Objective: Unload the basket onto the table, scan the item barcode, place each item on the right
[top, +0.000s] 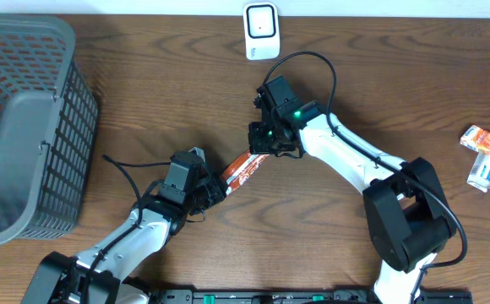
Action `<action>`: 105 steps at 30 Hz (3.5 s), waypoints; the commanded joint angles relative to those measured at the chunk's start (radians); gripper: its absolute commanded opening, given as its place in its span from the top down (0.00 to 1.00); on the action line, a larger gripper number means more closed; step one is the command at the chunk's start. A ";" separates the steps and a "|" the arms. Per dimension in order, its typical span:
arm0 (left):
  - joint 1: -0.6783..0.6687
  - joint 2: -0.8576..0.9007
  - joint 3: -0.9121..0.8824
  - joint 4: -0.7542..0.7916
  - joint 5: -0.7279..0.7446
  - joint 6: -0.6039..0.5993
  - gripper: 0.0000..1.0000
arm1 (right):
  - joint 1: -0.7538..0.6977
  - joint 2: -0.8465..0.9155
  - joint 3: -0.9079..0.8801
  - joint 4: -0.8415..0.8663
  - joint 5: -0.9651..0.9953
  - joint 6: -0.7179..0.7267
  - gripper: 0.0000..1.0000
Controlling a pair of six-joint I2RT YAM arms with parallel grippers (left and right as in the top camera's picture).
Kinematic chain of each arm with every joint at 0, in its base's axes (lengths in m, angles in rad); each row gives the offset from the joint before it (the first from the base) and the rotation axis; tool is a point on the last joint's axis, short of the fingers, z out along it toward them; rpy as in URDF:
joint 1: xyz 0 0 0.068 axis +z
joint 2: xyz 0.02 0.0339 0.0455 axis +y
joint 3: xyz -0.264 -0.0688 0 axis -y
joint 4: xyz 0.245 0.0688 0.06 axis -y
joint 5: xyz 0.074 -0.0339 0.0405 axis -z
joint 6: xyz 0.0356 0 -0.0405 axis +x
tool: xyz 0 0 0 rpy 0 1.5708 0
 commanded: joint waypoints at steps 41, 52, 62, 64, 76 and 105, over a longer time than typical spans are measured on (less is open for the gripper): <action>-0.011 0.111 -0.007 -0.002 -0.063 -0.008 0.93 | -0.240 0.056 0.003 -0.112 0.050 -0.119 0.99; -0.011 0.111 -0.007 -0.001 -0.062 -0.008 0.92 | -0.203 0.051 0.003 -0.321 -0.325 -0.031 0.47; -0.011 0.110 -0.007 0.018 -0.015 -0.013 0.93 | -0.071 0.051 0.002 -0.214 -0.185 0.262 0.41; -0.024 0.110 -0.007 0.051 0.028 -0.013 0.93 | -0.065 0.051 0.002 -0.204 -0.139 0.264 0.41; -0.164 -0.006 -0.006 0.225 0.051 -0.083 0.93 | -0.184 0.051 0.002 -0.246 -0.150 0.183 0.44; 0.053 -0.598 -0.006 -0.342 -0.157 0.129 0.87 | -0.044 0.224 0.053 0.167 -0.087 -0.010 0.87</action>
